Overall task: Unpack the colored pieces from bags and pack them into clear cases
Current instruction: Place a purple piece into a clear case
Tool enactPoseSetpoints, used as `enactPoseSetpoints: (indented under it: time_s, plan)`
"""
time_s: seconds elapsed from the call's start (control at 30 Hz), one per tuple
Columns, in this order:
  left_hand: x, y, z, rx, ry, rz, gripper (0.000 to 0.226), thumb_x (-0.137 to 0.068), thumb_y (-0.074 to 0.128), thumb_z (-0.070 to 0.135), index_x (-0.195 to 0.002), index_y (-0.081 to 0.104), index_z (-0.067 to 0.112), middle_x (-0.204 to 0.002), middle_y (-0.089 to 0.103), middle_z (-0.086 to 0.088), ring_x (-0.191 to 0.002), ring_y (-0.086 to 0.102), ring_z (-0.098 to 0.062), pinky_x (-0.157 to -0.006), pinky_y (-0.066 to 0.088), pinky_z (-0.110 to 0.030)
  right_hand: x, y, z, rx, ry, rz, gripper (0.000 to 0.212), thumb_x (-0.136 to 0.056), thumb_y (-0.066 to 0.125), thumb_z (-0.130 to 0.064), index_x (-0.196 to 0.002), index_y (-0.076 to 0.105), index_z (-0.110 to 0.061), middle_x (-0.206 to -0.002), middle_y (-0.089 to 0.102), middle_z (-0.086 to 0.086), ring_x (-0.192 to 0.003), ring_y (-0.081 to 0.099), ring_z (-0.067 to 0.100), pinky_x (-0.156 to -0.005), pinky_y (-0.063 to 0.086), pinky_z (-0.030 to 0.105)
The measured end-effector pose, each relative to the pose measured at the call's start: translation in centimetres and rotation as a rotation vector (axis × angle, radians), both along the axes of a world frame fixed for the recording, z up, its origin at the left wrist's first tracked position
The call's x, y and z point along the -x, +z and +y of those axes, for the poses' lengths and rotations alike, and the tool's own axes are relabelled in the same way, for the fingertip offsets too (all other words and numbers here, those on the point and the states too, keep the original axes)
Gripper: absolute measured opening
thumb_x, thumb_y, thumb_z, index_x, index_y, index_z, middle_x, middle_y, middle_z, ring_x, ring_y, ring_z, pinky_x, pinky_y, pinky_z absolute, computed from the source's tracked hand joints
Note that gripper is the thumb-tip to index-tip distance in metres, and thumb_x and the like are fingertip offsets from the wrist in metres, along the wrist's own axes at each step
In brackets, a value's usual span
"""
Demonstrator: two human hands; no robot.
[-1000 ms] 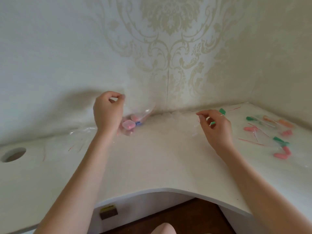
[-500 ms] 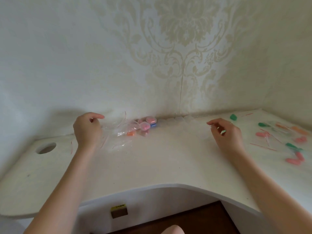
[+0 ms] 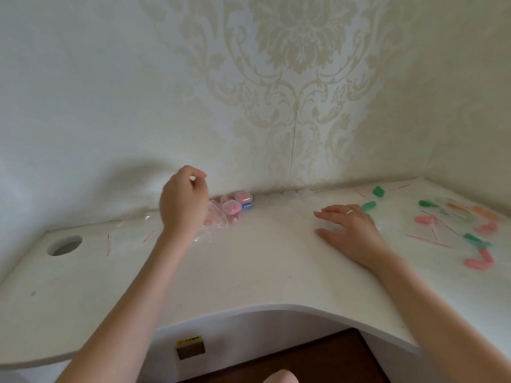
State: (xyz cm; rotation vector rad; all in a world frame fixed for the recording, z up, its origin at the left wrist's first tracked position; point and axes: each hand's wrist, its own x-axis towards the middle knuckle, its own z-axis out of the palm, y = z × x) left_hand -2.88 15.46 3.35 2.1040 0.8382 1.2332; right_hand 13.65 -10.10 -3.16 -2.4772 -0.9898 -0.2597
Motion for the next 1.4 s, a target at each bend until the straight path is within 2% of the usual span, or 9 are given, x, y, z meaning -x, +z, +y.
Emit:
enactPoseSetpoints:
  time_s: [0.13,0.33,0.5,0.63,0.77,0.93,1.07,1.13,1.4]
  plan:
    - [-3.9,-0.6,-4.9,-0.088,-0.252,0.088,0.019,-0.085,0.048,0.015,-0.09,0.064,0.022,-0.071,0.063,0.002,-0.071,0.063,-0.019,-0.062,0.046,-0.03,0.0,0.3,0.1,-0.065,0.018,0.058,0.034,-0.084,0.068,-0.035,-0.118,0.063,-0.033,-0.123,0.058,-0.012,-0.122,0.04,0.013,-0.099,0.027,0.024]
    - [-9.4,-4.0,-10.2,-0.102,-0.621,0.302,0.012,-0.09,0.056,0.023,-0.095,0.066,0.017,-0.055,0.04,0.005,-0.055,0.041,-0.016,-0.049,0.024,-0.025,-0.1,0.4,0.2,-0.245,0.027,0.176,0.033,-0.084,0.068,-0.011,-0.111,0.065,-0.029,-0.101,0.057,-0.012,-0.093,0.049,0.009,-0.071,0.035,0.003]
    - [-10.5,-4.7,-9.5,0.307,-0.761,0.19,0.027,-0.096,0.051,0.035,-0.096,0.066,0.013,-0.055,0.042,0.009,-0.047,0.04,-0.005,-0.047,0.028,-0.021,0.7,1.9,1.3,-0.739,0.024,0.346,0.035,-0.087,0.065,-0.011,-0.114,0.061,-0.032,-0.1,0.062,-0.014,-0.091,0.059,0.0,-0.076,0.046,0.009]
    - [-10.0,-3.6,-9.7,0.963,-0.959,0.203,0.037,-0.098,0.047,0.039,-0.078,0.069,0.017,-0.056,0.027,0.008,-0.041,0.023,-0.005,-0.039,0.013,-0.017,1.6,2.1,1.8,-0.8,0.168,0.386,0.046,-0.084,0.069,-0.009,-0.118,0.056,-0.038,-0.101,0.06,-0.009,-0.103,0.058,0.002,-0.084,0.049,0.021]
    - [-9.8,-3.3,-9.3,1.254,-1.115,0.215,0.047,-0.095,0.051,0.035,-0.053,0.066,0.022,-0.058,0.025,0.008,-0.04,0.019,-0.001,-0.034,0.007,-0.014,1.8,2.3,1.2,-0.858,0.257,0.458,0.051,-0.082,0.071,-0.008,-0.125,0.052,-0.029,-0.106,0.062,-0.003,-0.109,0.058,0.007,-0.088,0.048,0.023]
    - [-9.8,-3.3,-9.4,1.178,-1.097,0.175,0.026,-0.094,0.055,0.019,-0.068,0.056,0.021,-0.056,0.02,0.009,-0.039,0.018,-0.001,-0.032,0.01,-0.013,2.1,2.2,1.5,-0.846,0.193,0.413,0.032,-0.084,0.071,-0.012,-0.112,0.061,-0.025,-0.11,0.066,-0.008,-0.11,0.06,0.004,-0.097,0.046,0.025]
    - [-9.9,-3.7,-9.3,1.132,-1.048,0.117,0.015,-0.091,0.059,0.008,-0.082,0.064,0.019,-0.055,0.031,0.009,-0.039,0.023,-0.001,-0.031,0.015,-0.012,1.7,1.8,1.5,-0.783,0.091,0.336,0.023,-0.083,0.072,-0.015,-0.101,0.066,-0.028,-0.098,0.066,-0.012,-0.091,0.064,0.006,-0.08,0.052,0.019]
    - [-10.0,-3.7,-9.3,1.119,-1.027,0.13,0.008,-0.089,0.062,0.012,-0.094,0.06,0.018,-0.054,0.035,0.01,-0.039,0.025,-0.001,-0.032,0.017,-0.013,1.6,1.6,1.6,-0.748,0.084,0.304,0.027,-0.083,0.071,-0.013,-0.106,0.066,-0.025,-0.102,0.065,-0.005,-0.086,0.063,0.009,-0.076,0.051,0.015]
    - [-9.7,-3.8,-9.8,1.146,-1.108,0.222,0.025,-0.09,0.054,0.041,-0.082,0.053,0.018,-0.057,0.023,0.008,-0.041,0.019,-0.001,-0.031,0.014,-0.012,2.3,1.7,1.9,-0.697,0.175,0.213,0.023,-0.087,0.064,-0.002,-0.099,0.068,-0.021,-0.095,0.066,-0.008,-0.088,0.064,0.004,-0.08,0.051,0.016]
